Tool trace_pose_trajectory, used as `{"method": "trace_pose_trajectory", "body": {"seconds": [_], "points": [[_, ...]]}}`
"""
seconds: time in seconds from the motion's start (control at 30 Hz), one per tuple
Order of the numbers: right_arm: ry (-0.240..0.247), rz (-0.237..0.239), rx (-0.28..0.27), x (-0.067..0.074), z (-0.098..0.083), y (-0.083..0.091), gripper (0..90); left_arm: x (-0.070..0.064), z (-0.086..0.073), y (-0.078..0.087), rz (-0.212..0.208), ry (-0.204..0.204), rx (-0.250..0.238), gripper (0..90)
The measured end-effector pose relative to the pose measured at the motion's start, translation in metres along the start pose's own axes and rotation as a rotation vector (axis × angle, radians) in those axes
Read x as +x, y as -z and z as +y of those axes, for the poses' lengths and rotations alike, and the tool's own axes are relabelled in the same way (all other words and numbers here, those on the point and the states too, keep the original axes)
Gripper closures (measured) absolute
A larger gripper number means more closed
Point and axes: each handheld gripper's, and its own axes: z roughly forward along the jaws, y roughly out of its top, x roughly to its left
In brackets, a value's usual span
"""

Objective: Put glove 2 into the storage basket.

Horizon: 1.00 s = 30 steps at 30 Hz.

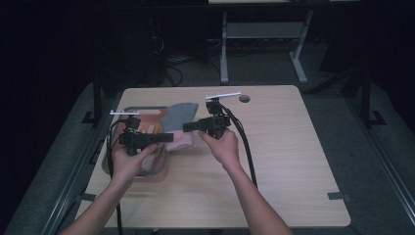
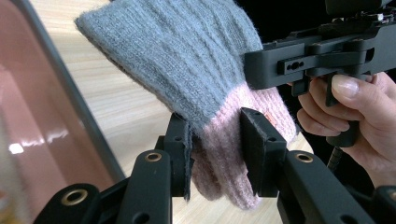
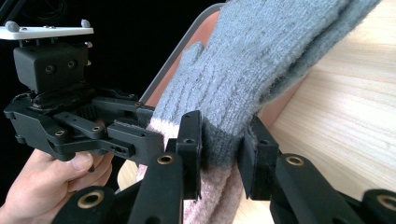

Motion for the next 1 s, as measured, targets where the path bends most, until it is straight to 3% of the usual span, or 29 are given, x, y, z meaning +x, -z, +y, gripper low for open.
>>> {"method": "trace_pose_trajectory", "body": {"seconds": [1.0], "points": [[0.03,0.02,0.038,0.021,0.013,-0.033,71.7,0.015,0.001,0.034,0.042,0.001,-0.007,65.5]]}}
